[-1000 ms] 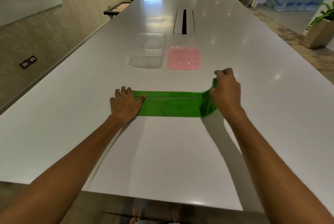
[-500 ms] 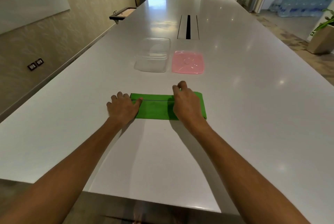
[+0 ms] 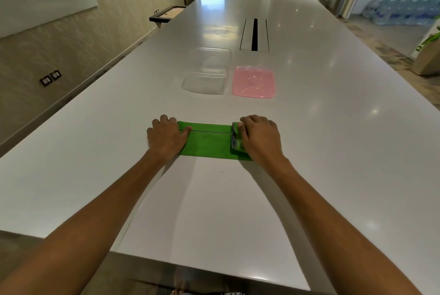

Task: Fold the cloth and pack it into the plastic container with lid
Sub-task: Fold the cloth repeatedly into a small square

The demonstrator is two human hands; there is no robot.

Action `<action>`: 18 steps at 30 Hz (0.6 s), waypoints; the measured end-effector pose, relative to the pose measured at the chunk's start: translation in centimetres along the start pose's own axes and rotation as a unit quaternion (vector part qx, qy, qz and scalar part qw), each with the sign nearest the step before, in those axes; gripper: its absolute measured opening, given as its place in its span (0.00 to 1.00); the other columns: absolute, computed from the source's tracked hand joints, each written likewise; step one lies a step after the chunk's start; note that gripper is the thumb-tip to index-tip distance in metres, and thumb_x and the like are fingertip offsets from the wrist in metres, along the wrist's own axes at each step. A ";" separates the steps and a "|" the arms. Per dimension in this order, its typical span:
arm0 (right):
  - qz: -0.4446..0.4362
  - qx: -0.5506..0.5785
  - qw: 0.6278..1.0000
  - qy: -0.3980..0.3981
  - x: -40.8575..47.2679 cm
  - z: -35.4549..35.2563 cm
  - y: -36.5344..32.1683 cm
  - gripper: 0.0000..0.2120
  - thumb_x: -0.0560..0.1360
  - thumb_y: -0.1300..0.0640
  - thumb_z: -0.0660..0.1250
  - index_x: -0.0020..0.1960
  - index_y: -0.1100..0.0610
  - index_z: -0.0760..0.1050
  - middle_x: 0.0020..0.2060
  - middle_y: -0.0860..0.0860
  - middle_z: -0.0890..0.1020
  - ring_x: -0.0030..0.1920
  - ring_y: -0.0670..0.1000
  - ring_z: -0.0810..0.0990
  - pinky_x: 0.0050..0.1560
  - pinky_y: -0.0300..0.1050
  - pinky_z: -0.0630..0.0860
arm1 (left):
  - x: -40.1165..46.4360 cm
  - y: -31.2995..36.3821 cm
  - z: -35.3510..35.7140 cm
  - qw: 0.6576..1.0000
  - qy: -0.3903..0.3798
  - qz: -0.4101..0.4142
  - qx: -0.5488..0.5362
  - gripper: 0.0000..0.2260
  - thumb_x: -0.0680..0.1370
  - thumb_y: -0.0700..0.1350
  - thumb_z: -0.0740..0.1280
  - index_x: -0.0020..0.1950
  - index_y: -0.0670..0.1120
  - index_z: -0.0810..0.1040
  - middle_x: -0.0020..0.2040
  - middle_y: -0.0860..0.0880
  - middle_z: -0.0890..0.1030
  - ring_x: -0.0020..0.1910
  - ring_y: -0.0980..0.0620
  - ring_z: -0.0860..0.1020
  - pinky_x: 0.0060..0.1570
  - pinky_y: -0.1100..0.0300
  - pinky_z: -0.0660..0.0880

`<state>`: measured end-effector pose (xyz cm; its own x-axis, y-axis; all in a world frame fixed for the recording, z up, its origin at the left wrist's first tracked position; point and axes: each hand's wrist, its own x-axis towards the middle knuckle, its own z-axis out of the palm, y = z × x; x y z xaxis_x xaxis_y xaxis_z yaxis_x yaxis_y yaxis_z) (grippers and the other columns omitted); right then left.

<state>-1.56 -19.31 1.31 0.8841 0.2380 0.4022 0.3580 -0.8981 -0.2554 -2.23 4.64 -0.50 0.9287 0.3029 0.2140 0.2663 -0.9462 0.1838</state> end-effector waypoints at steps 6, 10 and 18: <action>-0.033 -0.070 0.990 -0.115 -0.4 2.0 1.7 0.21 0.80 0.46 0.49 0.68 0.51 0.69 0.70 0.51 0.71 0.70 0.55 0.66 0.67 0.56 0.61 | 0.4 0.8 -0.6 0.997 -0.018 -0.005 -0.069 0.21 0.77 0.57 0.61 0.56 0.39 0.73 0.54 0.39 0.76 0.52 0.38 0.76 0.47 0.48 0.73; -0.029 -0.090 0.988 -0.124 -0.5 2.4 1.7 0.26 0.79 0.43 0.43 0.71 0.50 0.65 0.70 0.49 0.71 0.70 0.54 0.66 0.68 0.56 0.59 | 0.8 1.0 -1.0 0.998 -0.040 -0.013 -0.052 0.19 0.77 0.55 0.62 0.53 0.39 0.75 0.52 0.38 0.79 0.51 0.38 0.77 0.44 0.52 0.71; -0.025 -0.092 0.989 -0.115 -0.7 2.5 1.5 0.30 0.76 0.41 0.39 0.71 0.49 0.66 0.67 0.50 0.74 0.66 0.55 0.71 0.66 0.57 0.61 | 2.4 1.0 -1.9 0.981 -0.125 -0.057 -0.135 0.15 0.74 0.53 0.68 0.43 0.40 0.75 0.45 0.40 0.80 0.44 0.41 0.77 0.41 0.54 0.71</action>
<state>-0.87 -19.84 -1.57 0.9192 0.3422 0.1949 0.3607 -0.9302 -0.0681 -0.26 4.59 2.06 0.9402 0.3356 -0.0586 0.3252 -0.8328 0.4480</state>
